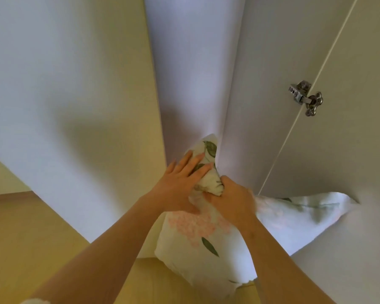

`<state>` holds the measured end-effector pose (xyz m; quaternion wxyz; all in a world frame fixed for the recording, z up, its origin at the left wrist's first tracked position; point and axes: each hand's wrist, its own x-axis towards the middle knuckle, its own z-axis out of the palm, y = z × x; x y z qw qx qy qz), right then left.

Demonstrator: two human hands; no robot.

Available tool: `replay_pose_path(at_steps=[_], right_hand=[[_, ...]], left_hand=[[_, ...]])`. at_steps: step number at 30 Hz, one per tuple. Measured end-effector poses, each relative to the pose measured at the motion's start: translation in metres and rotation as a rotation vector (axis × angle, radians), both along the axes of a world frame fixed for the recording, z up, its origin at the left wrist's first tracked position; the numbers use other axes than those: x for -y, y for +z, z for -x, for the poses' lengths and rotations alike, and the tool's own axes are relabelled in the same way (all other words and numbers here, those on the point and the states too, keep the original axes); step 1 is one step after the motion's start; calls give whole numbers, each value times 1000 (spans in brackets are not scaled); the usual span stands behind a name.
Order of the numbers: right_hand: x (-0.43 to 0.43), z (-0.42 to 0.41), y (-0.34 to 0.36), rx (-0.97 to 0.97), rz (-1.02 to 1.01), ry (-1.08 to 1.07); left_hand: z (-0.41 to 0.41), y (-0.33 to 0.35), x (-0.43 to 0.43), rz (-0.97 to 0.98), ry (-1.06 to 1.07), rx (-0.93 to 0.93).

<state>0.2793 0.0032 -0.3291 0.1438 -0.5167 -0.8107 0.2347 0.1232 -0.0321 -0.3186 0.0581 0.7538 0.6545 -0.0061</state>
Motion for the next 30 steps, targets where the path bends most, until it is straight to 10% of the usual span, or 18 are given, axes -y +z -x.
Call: replay_pose_path(at_steps=[11,26,30], right_hand=[[25,-28,2,-21,-37,-94],[85,-182,7,-1001,100,-1322],[87,-217,29,-916,-43,-1396]], left_hand=[[-25,-8,-23,172,-120,231],[-166,-3,16,254,-530,283],[-191,-1,20,283,-606,305]])
